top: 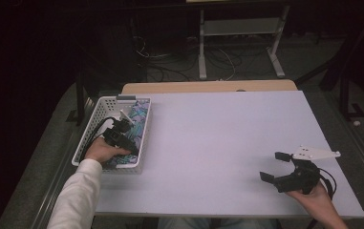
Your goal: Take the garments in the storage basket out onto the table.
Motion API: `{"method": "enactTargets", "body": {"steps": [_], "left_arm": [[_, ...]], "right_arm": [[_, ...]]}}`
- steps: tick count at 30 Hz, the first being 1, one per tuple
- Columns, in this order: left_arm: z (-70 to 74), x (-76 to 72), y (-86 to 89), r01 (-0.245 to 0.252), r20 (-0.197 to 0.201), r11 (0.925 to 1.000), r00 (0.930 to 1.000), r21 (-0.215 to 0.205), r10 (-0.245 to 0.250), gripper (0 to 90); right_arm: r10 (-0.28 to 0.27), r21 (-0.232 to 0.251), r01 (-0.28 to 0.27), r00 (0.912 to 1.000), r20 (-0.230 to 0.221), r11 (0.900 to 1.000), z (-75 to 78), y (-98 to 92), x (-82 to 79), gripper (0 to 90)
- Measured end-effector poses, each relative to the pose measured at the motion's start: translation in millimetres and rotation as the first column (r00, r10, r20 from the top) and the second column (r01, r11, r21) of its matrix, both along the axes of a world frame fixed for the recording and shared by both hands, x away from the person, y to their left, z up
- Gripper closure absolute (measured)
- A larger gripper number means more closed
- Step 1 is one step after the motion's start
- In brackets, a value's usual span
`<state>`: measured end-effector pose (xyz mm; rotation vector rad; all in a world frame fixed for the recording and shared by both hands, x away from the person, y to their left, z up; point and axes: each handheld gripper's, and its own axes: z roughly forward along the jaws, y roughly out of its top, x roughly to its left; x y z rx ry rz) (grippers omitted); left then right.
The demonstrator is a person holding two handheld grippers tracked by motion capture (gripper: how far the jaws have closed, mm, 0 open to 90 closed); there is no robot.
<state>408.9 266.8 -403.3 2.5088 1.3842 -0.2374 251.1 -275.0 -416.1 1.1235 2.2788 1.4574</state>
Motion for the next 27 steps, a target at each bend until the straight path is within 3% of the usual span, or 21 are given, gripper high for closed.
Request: {"method": "enactTargets", "body": {"steps": [7,16,22,27], "left_arm": [[-1.6,3.1,-2.6,0.002,-0.005,0.9998,1.0,0.017,-0.002,48.8],[-2.9,4.4,-3.8,-0.011,0.021,0.9995,0.9997,0.03,0.01,64.6],[-1.4,4.1,-2.9,-0.006,0.025,1.0,0.9997,0.007,0.006,79.1],[8.1,0.7,2.4,-0.009,0.056,0.9991,0.9984,-0.04,0.012,81.9]], "right_arm": [[-0.001,-0.002,0.001,1.0,0.0,1.0,-0.1,0.3,0.2,0.0],[-0.001,-0.006,0.001,1.0,-0.001,1.0,-0.2,0.7,0.3,0.0],[-0.002,-0.007,0.002,1.0,-0.001,1.0,-0.2,0.7,0.3,0.0],[-0.004,-0.006,0.004,1.0,0.0,1.0,-0.2,0.3,0.3,0.0]]}}
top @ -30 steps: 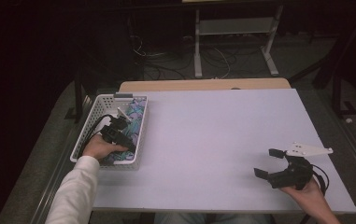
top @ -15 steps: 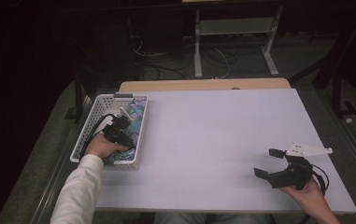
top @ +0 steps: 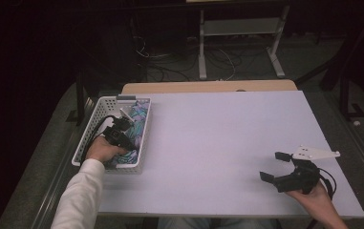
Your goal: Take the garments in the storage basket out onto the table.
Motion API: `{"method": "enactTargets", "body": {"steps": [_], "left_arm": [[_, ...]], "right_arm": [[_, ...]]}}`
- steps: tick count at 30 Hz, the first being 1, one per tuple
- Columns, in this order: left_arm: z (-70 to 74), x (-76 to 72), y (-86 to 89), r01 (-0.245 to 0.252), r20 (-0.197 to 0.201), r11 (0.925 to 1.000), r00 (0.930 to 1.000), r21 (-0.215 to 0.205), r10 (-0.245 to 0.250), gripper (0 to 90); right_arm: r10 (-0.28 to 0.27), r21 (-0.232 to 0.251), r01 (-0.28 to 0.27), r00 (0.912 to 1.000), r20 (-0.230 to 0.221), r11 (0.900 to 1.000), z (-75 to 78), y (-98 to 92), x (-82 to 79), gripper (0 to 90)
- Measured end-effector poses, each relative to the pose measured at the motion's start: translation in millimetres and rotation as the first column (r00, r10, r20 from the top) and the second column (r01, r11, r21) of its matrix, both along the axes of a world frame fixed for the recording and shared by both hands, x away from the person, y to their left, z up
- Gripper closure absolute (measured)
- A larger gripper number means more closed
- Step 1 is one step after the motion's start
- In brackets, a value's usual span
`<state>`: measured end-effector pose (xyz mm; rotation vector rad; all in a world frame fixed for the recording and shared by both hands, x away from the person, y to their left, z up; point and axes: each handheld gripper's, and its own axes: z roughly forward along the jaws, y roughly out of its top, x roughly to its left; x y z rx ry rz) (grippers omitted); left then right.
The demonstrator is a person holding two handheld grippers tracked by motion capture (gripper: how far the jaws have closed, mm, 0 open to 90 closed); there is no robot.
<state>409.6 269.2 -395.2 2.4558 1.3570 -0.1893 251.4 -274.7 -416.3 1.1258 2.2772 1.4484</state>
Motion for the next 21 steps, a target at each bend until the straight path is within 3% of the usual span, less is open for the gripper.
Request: {"method": "enactTargets", "body": {"steps": [5,8,14,21], "left_arm": [[18.6,-4.7,12.0,-0.018,0.039,0.995,0.999,-0.098,0.022,82.3],[32.0,-8.1,18.4,-0.03,0.062,0.9905,0.9973,-0.134,0.039,82.3],[58.0,-12.2,25.8,-0.041,0.107,0.9824,0.9924,-0.182,0.061,82.3],[88.3,-16.0,27.0,-0.032,0.155,0.9788,0.9859,-0.202,0.064,82.3]], "right_arm": [[0.0,0.001,0.0,1.0,0.001,1.0,0.2,0.1,-0.1,0.0],[-0.001,0.001,0.001,1.0,0.001,1.0,0.2,-0.2,-0.1,0.0],[-0.001,-0.001,0.001,1.0,0.0,1.0,0.0,0.0,-0.1,0.0],[-0.01,0.007,0.01,0.9999,0.005,1.0,0.3,-2.5,0.2,0.0]]}}
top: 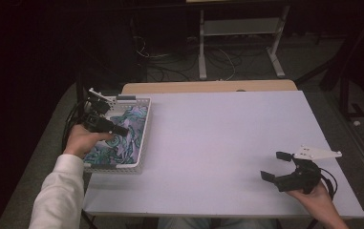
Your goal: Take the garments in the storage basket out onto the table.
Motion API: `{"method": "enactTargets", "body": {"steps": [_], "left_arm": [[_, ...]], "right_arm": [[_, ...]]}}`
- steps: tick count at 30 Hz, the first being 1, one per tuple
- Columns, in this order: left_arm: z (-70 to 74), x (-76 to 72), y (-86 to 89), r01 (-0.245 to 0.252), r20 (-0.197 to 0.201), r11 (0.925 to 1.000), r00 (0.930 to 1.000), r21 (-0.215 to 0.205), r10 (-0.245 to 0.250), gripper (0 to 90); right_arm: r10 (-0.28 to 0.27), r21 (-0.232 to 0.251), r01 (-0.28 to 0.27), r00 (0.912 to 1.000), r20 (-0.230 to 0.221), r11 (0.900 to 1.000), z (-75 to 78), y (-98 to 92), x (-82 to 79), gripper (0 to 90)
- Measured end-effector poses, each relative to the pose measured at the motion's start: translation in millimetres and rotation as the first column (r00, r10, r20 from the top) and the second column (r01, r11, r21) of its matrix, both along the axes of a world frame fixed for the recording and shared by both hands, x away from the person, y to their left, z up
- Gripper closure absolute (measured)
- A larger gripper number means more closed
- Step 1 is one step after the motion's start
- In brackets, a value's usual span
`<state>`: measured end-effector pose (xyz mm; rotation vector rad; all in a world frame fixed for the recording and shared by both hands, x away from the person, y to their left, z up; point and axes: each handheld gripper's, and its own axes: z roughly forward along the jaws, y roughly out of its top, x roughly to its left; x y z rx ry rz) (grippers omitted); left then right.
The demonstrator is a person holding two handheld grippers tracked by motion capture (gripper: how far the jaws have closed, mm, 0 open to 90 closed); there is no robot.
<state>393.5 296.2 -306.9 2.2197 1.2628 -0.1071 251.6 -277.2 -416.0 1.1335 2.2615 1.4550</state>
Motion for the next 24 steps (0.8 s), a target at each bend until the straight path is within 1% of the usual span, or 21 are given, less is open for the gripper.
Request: {"method": "enactTargets", "body": {"steps": [4,9,12,14,15,20,24], "left_arm": [[17.9,-1.3,1.2,0.0,0.026,1.0,0.9997,0.0,0.0,82.3],[40.9,-1.0,3.4,-0.009,0.065,0.9997,0.9978,-0.021,0.01,82.3],[53.1,-0.7,3.4,-0.009,0.082,0.9997,0.9966,-0.024,0.011,82.3],[61.4,-0.6,3.0,-0.002,0.09,0.9995,0.9959,-0.03,0.005,82.3],[66.4,-0.6,2.9,0.014,0.096,0.9994,0.9953,-0.033,-0.011,82.3],[83.8,1.0,2.5,0.022,0.103,0.9996,0.9945,-0.016,-0.02,82.3],[97.1,1.2,1.8,0.022,0.124,0.9996,0.992,-0.017,-0.019,82.3]], "right_arm": [[0.003,-0.001,-0.003,1.0,-0.001,1.0,0.1,0.6,-0.1,0.0],[0.0,0.001,0.0,1.0,0.001,1.0,0.2,-0.1,-0.1,0.0],[0.0,0.002,0.0,1.0,0.004,1.0,0.3,-0.5,0.1,0.0],[-0.001,0.003,0.001,1.0,0.003,1.0,0.3,-0.6,0.0,0.0],[-0.001,0.002,0.001,1.0,0.003,1.0,0.3,-0.6,0.1,0.0],[0.001,0.002,-0.001,1.0,0.004,1.0,0.2,-0.4,0.1,0.0],[0.0,0.004,0.0,1.0,0.004,1.0,0.3,-0.6,0.0,0.0]]}}
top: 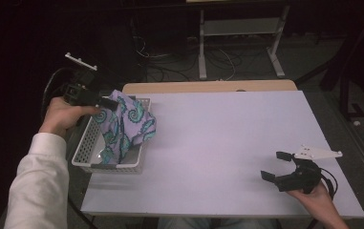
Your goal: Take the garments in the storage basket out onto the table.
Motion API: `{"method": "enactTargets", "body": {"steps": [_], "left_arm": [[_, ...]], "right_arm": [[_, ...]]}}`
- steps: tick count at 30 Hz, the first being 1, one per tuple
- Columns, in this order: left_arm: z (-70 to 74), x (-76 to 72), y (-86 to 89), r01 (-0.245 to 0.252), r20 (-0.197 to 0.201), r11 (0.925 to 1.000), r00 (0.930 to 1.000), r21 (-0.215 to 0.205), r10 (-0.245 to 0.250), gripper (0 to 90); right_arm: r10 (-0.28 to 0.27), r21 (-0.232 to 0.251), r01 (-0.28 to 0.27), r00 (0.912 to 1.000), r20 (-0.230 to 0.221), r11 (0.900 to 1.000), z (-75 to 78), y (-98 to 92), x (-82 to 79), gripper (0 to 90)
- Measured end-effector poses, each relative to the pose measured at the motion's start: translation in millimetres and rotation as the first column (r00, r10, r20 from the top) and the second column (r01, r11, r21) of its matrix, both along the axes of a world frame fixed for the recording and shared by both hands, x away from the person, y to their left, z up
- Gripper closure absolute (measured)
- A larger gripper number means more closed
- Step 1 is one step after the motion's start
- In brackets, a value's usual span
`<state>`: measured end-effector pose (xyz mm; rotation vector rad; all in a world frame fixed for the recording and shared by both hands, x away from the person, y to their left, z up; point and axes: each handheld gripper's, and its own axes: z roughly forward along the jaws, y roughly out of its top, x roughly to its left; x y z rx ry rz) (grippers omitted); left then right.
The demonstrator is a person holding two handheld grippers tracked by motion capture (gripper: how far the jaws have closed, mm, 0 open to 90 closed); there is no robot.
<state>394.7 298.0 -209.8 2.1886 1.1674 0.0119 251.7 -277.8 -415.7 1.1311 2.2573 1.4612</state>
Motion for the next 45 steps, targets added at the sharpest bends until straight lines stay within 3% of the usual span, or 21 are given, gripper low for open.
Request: {"method": "enactTargets", "body": {"steps": [10,18,34,41,45], "left_arm": [[26.7,-0.2,-4.6,-0.001,0.039,1.0,0.9992,-0.002,0.001,82.4],[48.2,-1.0,-7.5,0.005,0.047,0.9996,0.9989,0.028,-0.006,82.5],[108.0,-10.8,-10.6,0.001,0.127,0.9989,0.9919,0.048,-0.007,82.5],[126.0,-14.6,-15.7,0.014,0.153,0.9996,0.988,0.023,-0.018,82.5],[132.1,-13.3,-22.9,0.027,0.159,0.9992,0.9868,0.031,-0.031,82.5]], "right_arm": [[-0.002,0.002,0.002,1.0,-0.001,1.0,0.3,-0.1,-0.2,0.0],[-0.001,0.007,0.001,1.0,0.001,1.0,0.6,-0.7,-0.4,0.0],[0.002,0.01,-0.002,1.0,0.004,1.0,1.0,-0.4,-0.8,0.0],[0.004,0.011,-0.004,1.0,0.003,1.0,1.4,0.1,-1.3,0.0],[0.007,0.009,-0.007,1.0,0.002,1.0,1.2,0.9,-1.4,0.0]]}}
